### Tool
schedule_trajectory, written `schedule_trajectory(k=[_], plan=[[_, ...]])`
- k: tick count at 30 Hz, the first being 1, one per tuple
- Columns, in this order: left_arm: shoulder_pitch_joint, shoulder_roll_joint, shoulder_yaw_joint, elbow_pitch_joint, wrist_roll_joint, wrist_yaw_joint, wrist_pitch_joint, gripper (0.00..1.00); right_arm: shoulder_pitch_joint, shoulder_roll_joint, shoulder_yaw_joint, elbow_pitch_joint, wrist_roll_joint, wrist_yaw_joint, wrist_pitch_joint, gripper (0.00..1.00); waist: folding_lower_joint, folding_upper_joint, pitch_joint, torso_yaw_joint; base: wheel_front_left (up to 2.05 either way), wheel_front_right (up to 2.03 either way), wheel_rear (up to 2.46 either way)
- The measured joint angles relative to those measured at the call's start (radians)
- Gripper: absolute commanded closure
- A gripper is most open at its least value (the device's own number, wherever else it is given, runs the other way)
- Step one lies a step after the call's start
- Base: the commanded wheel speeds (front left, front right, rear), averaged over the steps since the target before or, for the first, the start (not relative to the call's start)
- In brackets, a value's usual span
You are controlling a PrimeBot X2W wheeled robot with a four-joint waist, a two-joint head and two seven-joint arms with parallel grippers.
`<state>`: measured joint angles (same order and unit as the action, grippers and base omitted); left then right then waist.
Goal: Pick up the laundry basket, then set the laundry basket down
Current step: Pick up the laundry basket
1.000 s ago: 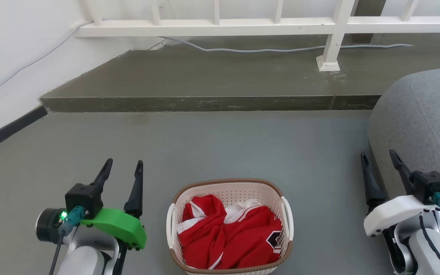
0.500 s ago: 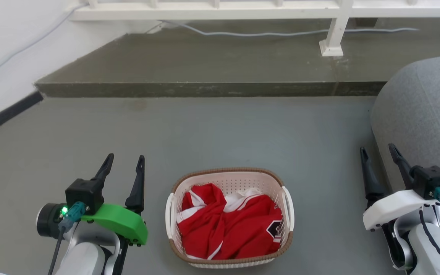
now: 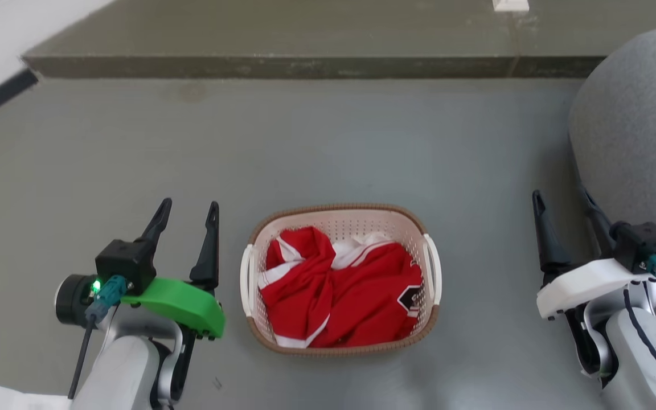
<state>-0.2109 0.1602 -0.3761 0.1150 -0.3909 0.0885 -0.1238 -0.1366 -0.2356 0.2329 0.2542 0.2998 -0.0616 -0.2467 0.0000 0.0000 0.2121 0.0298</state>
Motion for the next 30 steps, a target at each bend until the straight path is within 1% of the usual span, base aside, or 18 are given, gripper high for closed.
schedule_trajectory(k=[8, 11, 16, 22, 26, 28, 30], plan=[[-0.058, -0.019, 0.000, 0.003, -0.001, 0.000, 0.000, 0.00, -0.046, -0.001, 0.001, 0.006, 0.000, 0.002, 0.001, 0.00, 0.0000, 0.0000, 0.109, 0.000, 0.00, 0.00, 0.00], [-0.078, -0.025, 0.002, 0.009, -0.005, -0.003, 0.000, 0.00, -0.065, 0.000, 0.005, 0.012, 0.000, 0.009, 0.002, 0.00, 0.0001, 0.0000, 0.152, 0.001, 0.00, 0.00, 0.00], [-0.128, -0.041, 0.015, 0.032, -0.021, -0.025, -0.013, 0.00, -0.112, -0.001, 0.031, 0.030, -0.006, 0.023, 0.014, 0.00, 0.0001, 0.0000, 0.222, 0.002, 0.00, 0.00, 0.00], [-0.199, -0.041, 0.017, 0.095, -0.029, -0.057, -0.011, 0.00, -0.192, 0.003, 0.052, 0.064, -0.016, 0.037, 0.029, 0.00, 0.0001, 0.0000, 0.308, 0.001, 0.00, 0.00, 0.00], [-0.261, -0.046, 0.017, 0.154, -0.060, -0.092, 0.017, 0.00, -0.256, 0.014, 0.071, 0.089, -0.030, 0.053, 0.044, 0.00, 0.0000, 0.0000, 0.365, -0.001, 0.00, 0.00, 0.00], [-0.295, -0.047, 0.018, 0.186, -0.078, -0.103, 0.032, 0.00, -0.294, 0.014, 0.083, 0.107, -0.049, 0.053, 0.052, 0.00, 0.0001, 0.0000, 0.394, -0.002, 0.00, 0.00, 0.00], [-0.332, -0.046, 0.018, 0.216, -0.082, -0.117, 0.045, 0.00, -0.332, 0.017, 0.092, 0.129, -0.056, 0.062, 0.056, 0.00, 0.0000, 0.0000, 0.422, -0.004, 0.00, 0.00, 0.00]])
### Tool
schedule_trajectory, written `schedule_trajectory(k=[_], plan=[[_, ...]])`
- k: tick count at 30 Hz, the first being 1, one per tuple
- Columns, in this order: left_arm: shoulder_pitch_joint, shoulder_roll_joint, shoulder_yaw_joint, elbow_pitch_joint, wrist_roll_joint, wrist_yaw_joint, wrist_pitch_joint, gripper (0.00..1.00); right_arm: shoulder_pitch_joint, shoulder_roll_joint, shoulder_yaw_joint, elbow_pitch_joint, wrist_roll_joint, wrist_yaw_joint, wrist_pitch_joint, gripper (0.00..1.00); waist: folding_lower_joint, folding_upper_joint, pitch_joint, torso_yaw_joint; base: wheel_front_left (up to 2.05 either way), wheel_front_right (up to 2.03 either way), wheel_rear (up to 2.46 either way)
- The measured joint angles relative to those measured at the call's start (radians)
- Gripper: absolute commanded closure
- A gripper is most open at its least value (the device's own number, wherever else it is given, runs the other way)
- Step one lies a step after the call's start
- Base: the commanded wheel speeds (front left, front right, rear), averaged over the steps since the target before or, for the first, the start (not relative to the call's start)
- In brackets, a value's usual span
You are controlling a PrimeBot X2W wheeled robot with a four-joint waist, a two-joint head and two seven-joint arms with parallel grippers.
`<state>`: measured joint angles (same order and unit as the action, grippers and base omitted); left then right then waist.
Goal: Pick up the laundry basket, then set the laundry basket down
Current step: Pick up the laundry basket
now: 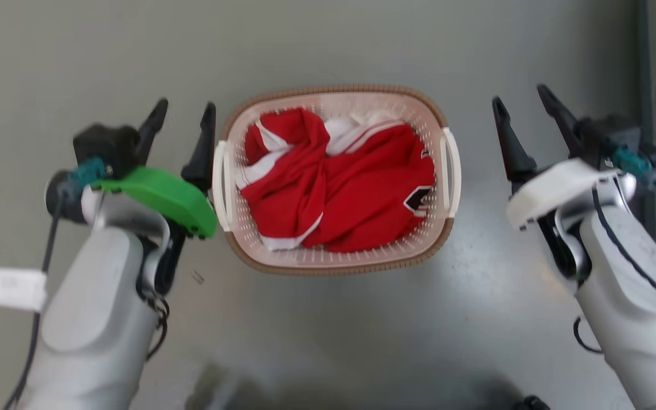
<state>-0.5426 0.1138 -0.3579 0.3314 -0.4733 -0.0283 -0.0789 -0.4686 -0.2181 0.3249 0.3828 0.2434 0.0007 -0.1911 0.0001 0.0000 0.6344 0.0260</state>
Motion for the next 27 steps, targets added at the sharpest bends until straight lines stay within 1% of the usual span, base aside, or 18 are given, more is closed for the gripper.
schedule_trajectory(k=[4, 8, 12, 13, 19, 23, 27], plan=[[-0.069, -0.001, -0.003, 0.076, -0.007, -0.039, 0.016, 0.00, -0.059, 0.007, 0.012, 0.062, -0.008, 0.008, 0.010, 0.00, 0.0000, 0.0000, 0.053, -0.005, 0.00, 0.00, 0.00], [-0.107, -0.001, -0.007, 0.152, -0.011, -0.057, 0.027, 0.00, -0.094, 0.033, 0.033, 0.124, -0.009, 0.021, 0.016, 0.00, 0.0001, 0.0000, 0.097, -0.012, 0.00, 0.00, 0.00], [-0.124, -0.001, -0.020, 0.228, -0.015, -0.064, 0.038, 0.00, -0.121, 0.057, 0.040, 0.182, -0.008, 0.026, 0.017, 0.00, 0.0000, 0.0000, 0.132, -0.021, 0.00, 0.00, 0.00], [-0.134, 0.001, -0.027, 0.259, -0.015, -0.070, 0.043, 0.00, -0.130, 0.067, 0.043, 0.210, -0.007, 0.035, 0.021, 0.00, 0.0000, 0.0000, 0.145, -0.027, 0.00, 0.00, 0.00], [-0.166, 0.001, -0.034, 0.342, -0.017, -0.079, 0.053, 0.00, -0.157, 0.095, 0.058, 0.277, -0.007, 0.043, 0.025, 0.00, 0.0000, 0.0000, 0.182, -0.043, 0.00, 0.00, 0.00], [-0.191, 0.006, -0.043, 0.386, -0.016, -0.084, 0.062, 0.00, -0.183, 0.098, 0.063, 0.304, -0.007, 0.051, 0.024, 0.00, 0.0000, 0.0000, 0.206, -0.052, 0.00, 0.00, 0.00], [-0.221, 0.009, -0.049, 0.412, -0.016, -0.088, 0.065, 0.00, -0.206, 0.101, 0.064, 0.322, -0.007, 0.052, 0.017, 0.00, 0.0000, 0.0000, 0.227, -0.057, 0.00, 0.00, 0.00]])
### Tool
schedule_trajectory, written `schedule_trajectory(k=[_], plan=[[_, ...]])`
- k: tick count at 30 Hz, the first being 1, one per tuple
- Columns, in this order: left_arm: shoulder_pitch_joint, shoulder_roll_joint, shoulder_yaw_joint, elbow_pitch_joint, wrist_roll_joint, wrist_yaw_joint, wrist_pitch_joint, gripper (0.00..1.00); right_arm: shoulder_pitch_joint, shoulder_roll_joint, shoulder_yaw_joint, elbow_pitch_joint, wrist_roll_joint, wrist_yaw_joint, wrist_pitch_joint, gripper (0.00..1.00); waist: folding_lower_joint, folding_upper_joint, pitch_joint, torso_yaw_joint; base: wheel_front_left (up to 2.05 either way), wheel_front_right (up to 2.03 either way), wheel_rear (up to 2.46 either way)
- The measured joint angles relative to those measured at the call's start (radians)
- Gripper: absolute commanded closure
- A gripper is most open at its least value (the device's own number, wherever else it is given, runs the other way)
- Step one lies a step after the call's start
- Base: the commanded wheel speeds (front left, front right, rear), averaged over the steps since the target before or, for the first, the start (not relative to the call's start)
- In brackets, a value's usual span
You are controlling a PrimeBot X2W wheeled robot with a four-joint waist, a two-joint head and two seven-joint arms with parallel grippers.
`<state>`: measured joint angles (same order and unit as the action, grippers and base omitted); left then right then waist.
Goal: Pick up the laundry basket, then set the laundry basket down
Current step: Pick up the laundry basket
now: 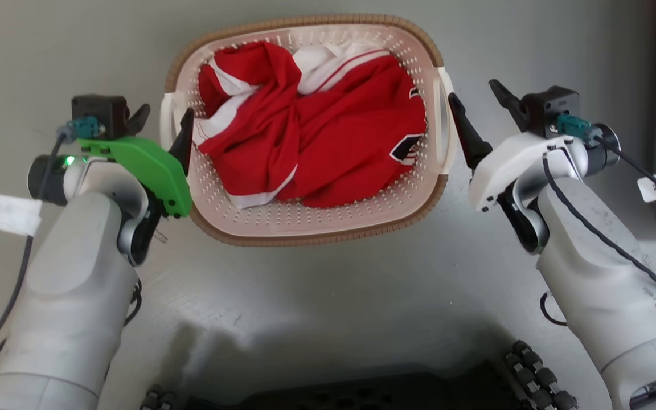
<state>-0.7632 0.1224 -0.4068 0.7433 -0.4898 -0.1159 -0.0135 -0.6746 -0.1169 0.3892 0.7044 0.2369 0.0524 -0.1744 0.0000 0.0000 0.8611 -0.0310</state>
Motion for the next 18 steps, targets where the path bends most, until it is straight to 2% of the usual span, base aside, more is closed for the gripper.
schedule_trajectory(k=[15, 16, 17, 18], plan=[[-0.100, -0.008, -0.019, 0.136, -0.035, -0.007, 0.004, 0.00, -0.077, 0.025, 0.030, 0.101, 0.005, 0.030, -0.023, 0.00, 0.0001, 0.0000, 0.084, -0.017, 0.00, 0.00, 0.00], [-0.103, -0.011, -0.019, 0.147, -0.041, -0.007, 0.004, 0.13, -0.077, 0.025, 0.032, 0.111, 0.010, 0.031, -0.023, 0.00, 0.0000, 0.0000, 0.085, -0.017, 0.00, 0.00, 0.00], [-0.106, -0.013, -0.019, 0.155, -0.045, -0.007, 0.004, 0.91, -0.078, 0.026, 0.033, 0.117, 0.011, 0.035, -0.023, 0.15, 0.0000, 0.0000, 0.086, -0.016, 0.00, 0.00, 0.00], [-0.109, -0.016, -0.019, 0.163, -0.048, -0.008, 0.011, 1.00, -0.080, 0.029, 0.033, 0.128, 0.018, 0.040, -0.020, 0.87, 0.0000, 0.0000, 0.086, -0.016, 0.00, 0.00, 0.00]])
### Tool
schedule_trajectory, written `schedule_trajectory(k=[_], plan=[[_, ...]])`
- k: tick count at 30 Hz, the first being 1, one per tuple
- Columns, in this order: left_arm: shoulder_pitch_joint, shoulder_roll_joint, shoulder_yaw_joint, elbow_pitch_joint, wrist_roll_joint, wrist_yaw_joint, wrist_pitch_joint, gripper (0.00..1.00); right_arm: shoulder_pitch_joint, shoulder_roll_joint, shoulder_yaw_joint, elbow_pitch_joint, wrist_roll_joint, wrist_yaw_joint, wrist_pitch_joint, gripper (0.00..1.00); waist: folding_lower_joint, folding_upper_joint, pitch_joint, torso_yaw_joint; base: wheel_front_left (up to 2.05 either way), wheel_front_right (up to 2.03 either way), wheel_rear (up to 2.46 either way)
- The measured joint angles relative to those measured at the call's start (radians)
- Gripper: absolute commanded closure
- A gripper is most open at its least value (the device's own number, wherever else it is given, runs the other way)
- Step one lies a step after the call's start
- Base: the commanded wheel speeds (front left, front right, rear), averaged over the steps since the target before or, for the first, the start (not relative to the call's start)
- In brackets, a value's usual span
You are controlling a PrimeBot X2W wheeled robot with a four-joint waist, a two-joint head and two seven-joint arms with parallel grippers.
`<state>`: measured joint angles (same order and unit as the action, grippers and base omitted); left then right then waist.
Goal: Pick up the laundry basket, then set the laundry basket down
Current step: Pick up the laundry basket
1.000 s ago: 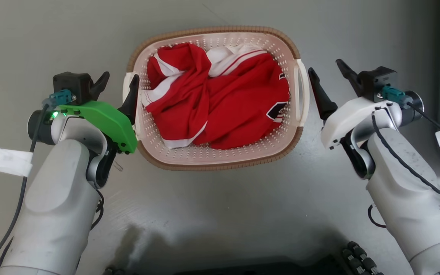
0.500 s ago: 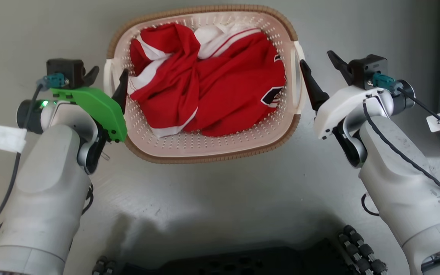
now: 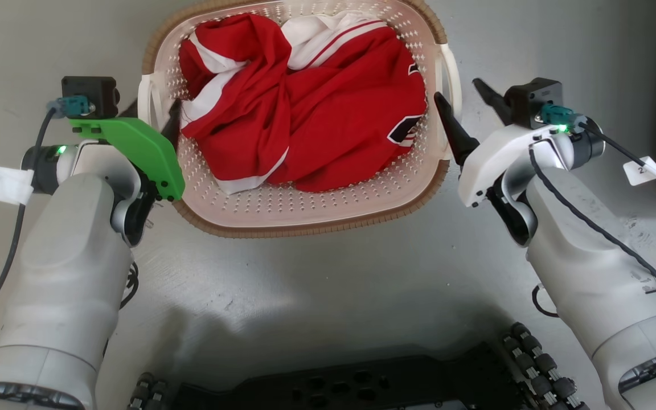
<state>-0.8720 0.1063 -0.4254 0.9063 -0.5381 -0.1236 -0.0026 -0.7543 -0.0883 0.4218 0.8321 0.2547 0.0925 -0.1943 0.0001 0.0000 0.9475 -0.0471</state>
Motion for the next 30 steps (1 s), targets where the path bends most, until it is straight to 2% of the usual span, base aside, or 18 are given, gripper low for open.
schedule_trajectory(k=[1, 5, 22, 30], plan=[[-0.005, -0.003, 0.000, 0.010, -0.007, -0.001, 0.003, 1.00, -0.002, 0.001, 0.003, 0.009, 0.003, 0.003, 0.003, 1.00, 0.0000, 0.0000, 0.001, 0.000, 0.00, 0.00, 0.00], [-0.022, -0.021, -0.004, 0.026, -0.015, -0.005, 0.002, 1.00, -0.020, 0.025, 0.013, 0.028, 0.006, 0.020, 0.009, 1.00, -0.0001, 0.0000, 0.003, 0.003, 0.00, 0.00, 0.00], [-0.041, -0.033, -0.075, 0.072, -0.089, -0.003, -0.007, 1.00, -0.056, 0.023, 0.024, 0.126, 0.049, 0.022, -0.003, 1.00, -0.0001, 0.0000, -0.029, 0.006, 0.00, 0.00, 0.00], [-0.038, -0.045, -0.138, 0.086, -0.176, 0.002, 0.056, 1.00, -0.056, 0.023, 0.031, 0.207, 0.093, 0.032, 0.018, 1.00, 0.0000, 0.0000, -0.097, 0.006, 0.00, 0.00, 0.00]])
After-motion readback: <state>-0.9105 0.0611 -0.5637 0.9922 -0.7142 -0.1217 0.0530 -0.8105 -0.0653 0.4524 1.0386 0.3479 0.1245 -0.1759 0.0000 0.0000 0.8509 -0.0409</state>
